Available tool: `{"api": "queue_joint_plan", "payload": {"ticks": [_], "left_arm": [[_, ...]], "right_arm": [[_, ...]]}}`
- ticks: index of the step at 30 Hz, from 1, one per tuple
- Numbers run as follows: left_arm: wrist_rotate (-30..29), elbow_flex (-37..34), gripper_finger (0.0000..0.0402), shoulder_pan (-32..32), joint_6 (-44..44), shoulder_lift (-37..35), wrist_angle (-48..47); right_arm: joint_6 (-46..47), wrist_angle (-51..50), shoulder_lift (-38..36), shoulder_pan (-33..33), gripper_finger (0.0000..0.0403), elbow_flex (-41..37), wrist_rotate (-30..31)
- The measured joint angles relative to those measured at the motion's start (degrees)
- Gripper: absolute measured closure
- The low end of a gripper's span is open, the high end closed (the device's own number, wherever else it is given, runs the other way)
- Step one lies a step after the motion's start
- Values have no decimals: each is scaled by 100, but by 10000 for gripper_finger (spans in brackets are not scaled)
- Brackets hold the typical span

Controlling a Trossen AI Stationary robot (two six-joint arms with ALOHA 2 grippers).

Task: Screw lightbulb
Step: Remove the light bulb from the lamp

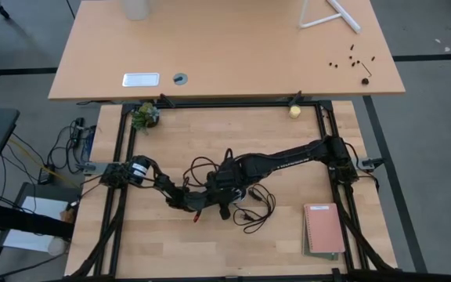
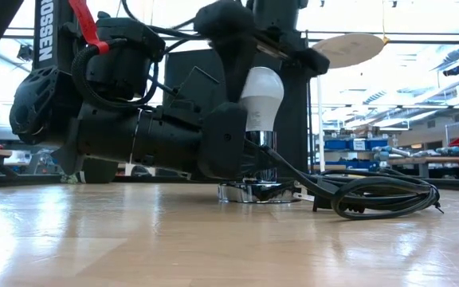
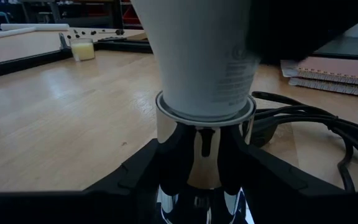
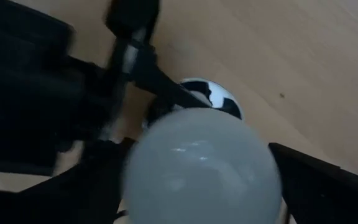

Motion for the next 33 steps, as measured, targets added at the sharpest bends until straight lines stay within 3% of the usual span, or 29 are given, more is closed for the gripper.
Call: {"api": "queue_joint_plan", "payload": {"ticks": [14,24,28,33], "left_arm": [[5,0,208,0,0,0,2],[11,0,208,0,4,0,4],[12,0,208,0,4,0,4],[13,0,208,0,25,0,2]], "right_arm": [[-118,443,-2,-96,56,-343,-256],[-549,362,-2,-96,147,-342,-483],[-1521,351,-2,-98,153,-342,-546],[-3730,378,-2,-98,149,-342,-591]]}}
